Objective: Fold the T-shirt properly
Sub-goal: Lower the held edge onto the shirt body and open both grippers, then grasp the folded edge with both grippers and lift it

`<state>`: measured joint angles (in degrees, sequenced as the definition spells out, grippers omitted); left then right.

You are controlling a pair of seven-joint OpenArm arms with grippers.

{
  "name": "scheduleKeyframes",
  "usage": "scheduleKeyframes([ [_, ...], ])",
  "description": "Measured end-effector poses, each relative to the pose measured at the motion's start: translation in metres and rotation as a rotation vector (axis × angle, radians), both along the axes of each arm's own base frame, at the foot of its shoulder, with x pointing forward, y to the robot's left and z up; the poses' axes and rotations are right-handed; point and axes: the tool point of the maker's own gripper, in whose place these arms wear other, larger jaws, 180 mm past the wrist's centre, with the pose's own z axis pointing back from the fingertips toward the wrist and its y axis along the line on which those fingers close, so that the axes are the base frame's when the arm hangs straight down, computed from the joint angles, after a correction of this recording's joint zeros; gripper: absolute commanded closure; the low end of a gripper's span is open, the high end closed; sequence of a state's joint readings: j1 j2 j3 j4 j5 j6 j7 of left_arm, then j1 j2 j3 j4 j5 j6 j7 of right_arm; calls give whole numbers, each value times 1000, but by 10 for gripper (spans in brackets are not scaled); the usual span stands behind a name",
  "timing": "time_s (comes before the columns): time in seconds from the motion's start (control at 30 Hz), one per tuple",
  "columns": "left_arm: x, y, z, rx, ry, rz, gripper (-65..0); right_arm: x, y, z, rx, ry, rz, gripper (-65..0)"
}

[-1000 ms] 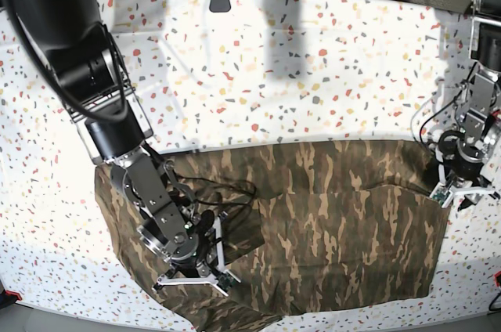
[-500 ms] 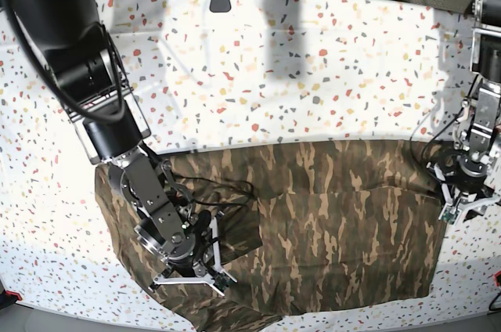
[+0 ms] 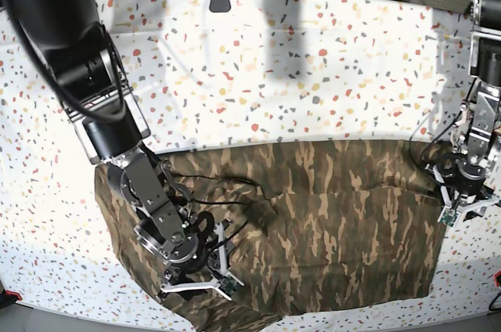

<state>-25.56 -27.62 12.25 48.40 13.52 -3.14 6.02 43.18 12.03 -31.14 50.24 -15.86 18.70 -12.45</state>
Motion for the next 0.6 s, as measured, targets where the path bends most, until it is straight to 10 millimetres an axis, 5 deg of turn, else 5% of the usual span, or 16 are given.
scheduleKeyframes([
  [0.37, -22, -2, -34, -429, 111, 243, -284, -15, -1, -25, 257, 219, -134, -361],
  [0.6, -16, -11, -15, -406, 84, 206, -284, -25, -49, -44, 448, 255, -306, -361],
])
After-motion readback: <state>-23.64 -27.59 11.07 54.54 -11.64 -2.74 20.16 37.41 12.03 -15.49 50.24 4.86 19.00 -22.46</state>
